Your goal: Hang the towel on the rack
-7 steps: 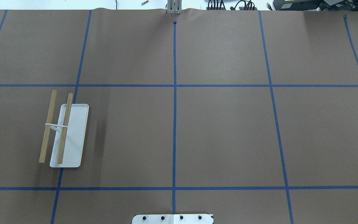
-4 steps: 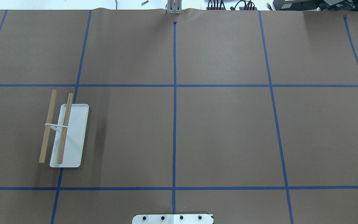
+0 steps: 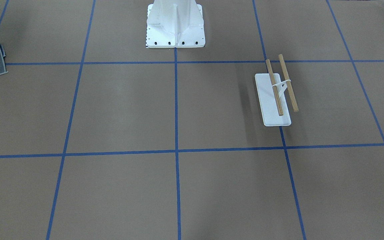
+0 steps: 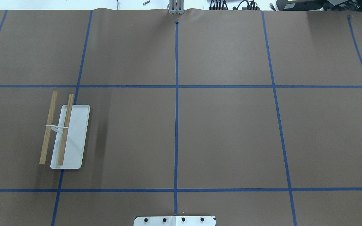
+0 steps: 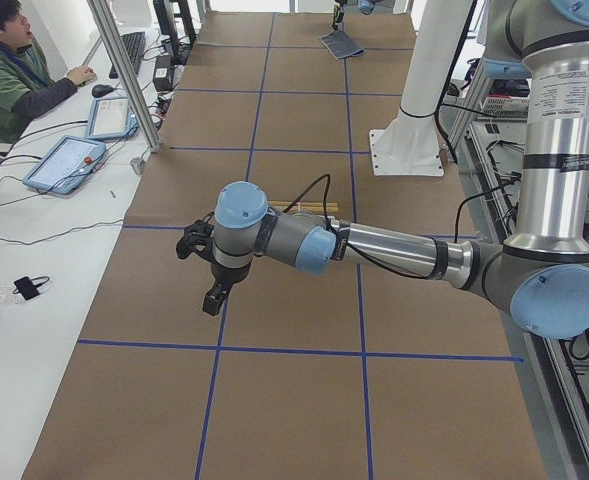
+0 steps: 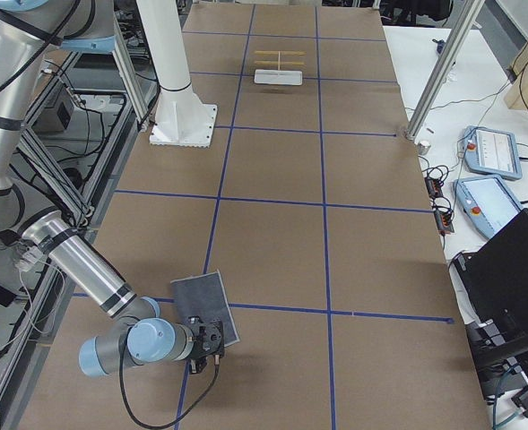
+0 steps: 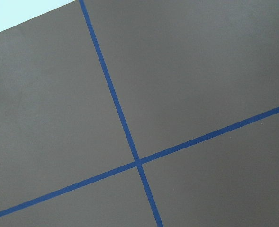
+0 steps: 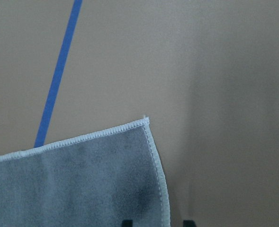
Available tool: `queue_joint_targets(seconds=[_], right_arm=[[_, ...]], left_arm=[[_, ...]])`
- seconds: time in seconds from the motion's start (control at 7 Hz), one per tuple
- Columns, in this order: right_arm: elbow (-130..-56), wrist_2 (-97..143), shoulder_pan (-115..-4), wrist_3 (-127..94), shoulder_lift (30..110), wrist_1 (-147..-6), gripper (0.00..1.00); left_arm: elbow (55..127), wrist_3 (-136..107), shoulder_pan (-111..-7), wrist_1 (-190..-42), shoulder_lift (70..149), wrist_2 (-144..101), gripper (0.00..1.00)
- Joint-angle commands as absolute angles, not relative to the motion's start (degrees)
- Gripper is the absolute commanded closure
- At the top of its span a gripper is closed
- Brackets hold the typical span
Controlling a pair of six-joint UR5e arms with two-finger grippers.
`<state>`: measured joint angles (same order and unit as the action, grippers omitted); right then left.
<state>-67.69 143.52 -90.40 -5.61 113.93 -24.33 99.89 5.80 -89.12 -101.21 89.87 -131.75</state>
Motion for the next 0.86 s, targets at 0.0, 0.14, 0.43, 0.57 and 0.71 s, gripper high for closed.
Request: queue_joint_targets(seconds=[0.0,0.14,0.43,0.57,0.71], right_arm=[[-66.6,143.5,-90.4,-5.5,113.9,-24.2,0.54],[-65.6,143.4,-90.4,-5.4,113.9,-23.9,0.54],[-65.0,143.4,-90.4,-5.1,114.0,-23.8,0.53],[-65.0,143.4,-90.4,-5.2,114.1,-23.8,0.55],[-65.0,143.4,-90.4,-5.2,114.1,-23.8,0.74]], left_arm=[[99.8,5.8,-89.1,-101.2,89.9,-131.7,0.0],[99.8,5.8,-89.1,-101.2,89.9,-131.7,0.0],[99.9,5.8,-89.1,-101.2,89.9,-131.7,0.0],[99.9,5.8,-89.1,-101.2,89.9,-131.7,0.0],[99.8,5.8,-89.1,-101.2,89.9,-131.7,0.0]])
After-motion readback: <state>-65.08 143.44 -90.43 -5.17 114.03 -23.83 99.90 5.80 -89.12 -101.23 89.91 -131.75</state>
